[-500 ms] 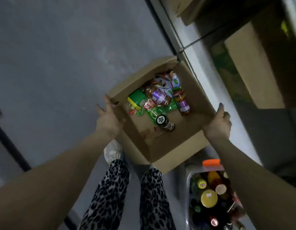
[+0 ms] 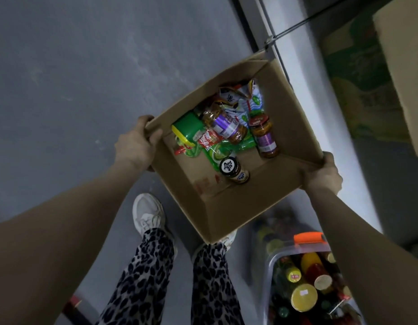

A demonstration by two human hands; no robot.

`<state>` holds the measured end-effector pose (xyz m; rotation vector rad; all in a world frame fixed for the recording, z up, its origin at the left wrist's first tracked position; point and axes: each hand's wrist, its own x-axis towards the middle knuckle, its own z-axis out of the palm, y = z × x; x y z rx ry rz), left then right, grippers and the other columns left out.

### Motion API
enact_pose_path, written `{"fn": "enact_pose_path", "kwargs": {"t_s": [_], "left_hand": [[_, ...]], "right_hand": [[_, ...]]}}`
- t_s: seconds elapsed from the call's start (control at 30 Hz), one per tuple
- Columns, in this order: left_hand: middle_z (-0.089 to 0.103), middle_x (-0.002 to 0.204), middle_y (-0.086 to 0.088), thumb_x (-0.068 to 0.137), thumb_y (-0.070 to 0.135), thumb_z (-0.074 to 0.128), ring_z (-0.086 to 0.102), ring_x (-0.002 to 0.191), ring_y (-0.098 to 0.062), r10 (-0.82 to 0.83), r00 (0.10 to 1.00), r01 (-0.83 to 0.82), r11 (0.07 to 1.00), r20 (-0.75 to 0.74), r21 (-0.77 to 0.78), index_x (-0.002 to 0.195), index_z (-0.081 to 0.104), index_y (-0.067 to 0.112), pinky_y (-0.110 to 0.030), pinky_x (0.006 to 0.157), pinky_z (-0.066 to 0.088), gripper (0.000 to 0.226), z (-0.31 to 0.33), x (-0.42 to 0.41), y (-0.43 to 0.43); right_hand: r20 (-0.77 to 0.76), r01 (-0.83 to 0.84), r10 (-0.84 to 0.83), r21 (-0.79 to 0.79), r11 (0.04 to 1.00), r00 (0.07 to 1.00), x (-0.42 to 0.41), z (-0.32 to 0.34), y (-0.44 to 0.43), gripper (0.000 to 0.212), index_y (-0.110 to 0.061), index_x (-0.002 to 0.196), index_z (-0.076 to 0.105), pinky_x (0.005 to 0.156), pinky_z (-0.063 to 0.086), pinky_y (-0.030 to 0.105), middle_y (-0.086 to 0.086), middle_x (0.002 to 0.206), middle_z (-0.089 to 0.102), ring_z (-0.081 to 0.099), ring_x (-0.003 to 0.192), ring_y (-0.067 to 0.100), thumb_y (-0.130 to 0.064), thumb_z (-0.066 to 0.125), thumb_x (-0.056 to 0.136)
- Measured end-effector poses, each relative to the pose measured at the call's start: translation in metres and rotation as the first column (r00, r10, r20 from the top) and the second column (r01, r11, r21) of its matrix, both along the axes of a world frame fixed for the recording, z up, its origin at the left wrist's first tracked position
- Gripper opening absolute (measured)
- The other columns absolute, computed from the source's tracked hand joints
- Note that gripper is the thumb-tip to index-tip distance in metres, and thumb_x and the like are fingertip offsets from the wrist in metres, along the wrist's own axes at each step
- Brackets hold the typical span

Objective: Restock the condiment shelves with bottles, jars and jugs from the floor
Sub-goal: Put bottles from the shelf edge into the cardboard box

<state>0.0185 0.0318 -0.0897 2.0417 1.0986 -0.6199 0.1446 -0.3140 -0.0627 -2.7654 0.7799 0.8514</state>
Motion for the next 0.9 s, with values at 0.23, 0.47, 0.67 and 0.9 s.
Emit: {"fn": "enact_pose_path", "kwargs": {"t_s": [0.23, 0.47, 0.67, 0.9], "left_hand": [[0.07, 0.105, -0.023, 0.095, 0.003, 0.048, 0.066, 0.094, -0.043, -0.035, 0.999, 0.032, 0.997, 0.035, 0.073, 0.12, 0.069, 0.025, -0.047, 0.083, 0.059, 0.039, -0.004, -0.008, -0.001], [0.07, 0.097, -0.025, 0.09, -0.002, 0.051, 0.065, 0.091, -0.044, -0.013, 1.0, 0.013, 0.993, -0.003, 0.115, 0.118, 0.071, 0.022, -0.044, 0.084, 0.054, 0.042, 0.04, -0.033, 0.015], [0.071, 0.1, -0.025, 0.093, 0.001, 0.053, 0.067, 0.091, -0.041, 0.099, 0.993, -0.094, 0.993, -0.071, 0.07, 0.122, 0.07, 0.015, -0.047, 0.084, 0.055, 0.036, 0.097, -0.079, 0.057], [0.072, 0.087, -0.021, 0.096, 0.004, 0.054, 0.066, 0.067, -0.032, 0.107, 0.991, -0.102, 0.992, -0.075, 0.077, 0.113, 0.072, 0.01, -0.042, 0.071, 0.058, 0.025, 0.205, -0.097, 0.131]], "right_hand": [[0.066, 0.067, -0.07, 0.039, 0.997, 0.995, -0.001, 0.014, 0.015, 0.045, -0.025, 0.122, 0.065, 0.097, 0.054, 0.046, 0.014, 0.095, 0.061, 0.061, 0.1, 0.044, -0.001, 0.051, 0.086], [0.097, 0.005, -0.012, 0.072, 0.997, 0.995, -0.012, 0.051, 0.044, 0.044, -0.021, 0.127, 0.067, 0.102, 0.047, 0.041, 0.021, 0.112, 0.07, 0.06, 0.111, 0.044, -0.002, 0.051, 0.091], [0.118, -0.122, 0.104, 0.155, 0.98, 0.988, -0.032, 0.101, 0.094, 0.04, -0.015, 0.119, 0.071, 0.091, 0.047, 0.035, 0.018, 0.108, 0.072, 0.062, 0.107, 0.039, 0.003, 0.052, 0.089], [0.094, -0.192, 0.179, 0.154, 0.969, 0.979, -0.011, 0.194, 0.175, 0.041, -0.021, 0.122, 0.073, 0.095, 0.052, 0.039, 0.015, 0.102, 0.072, 0.066, 0.1, 0.037, -0.002, 0.051, 0.092]]}}
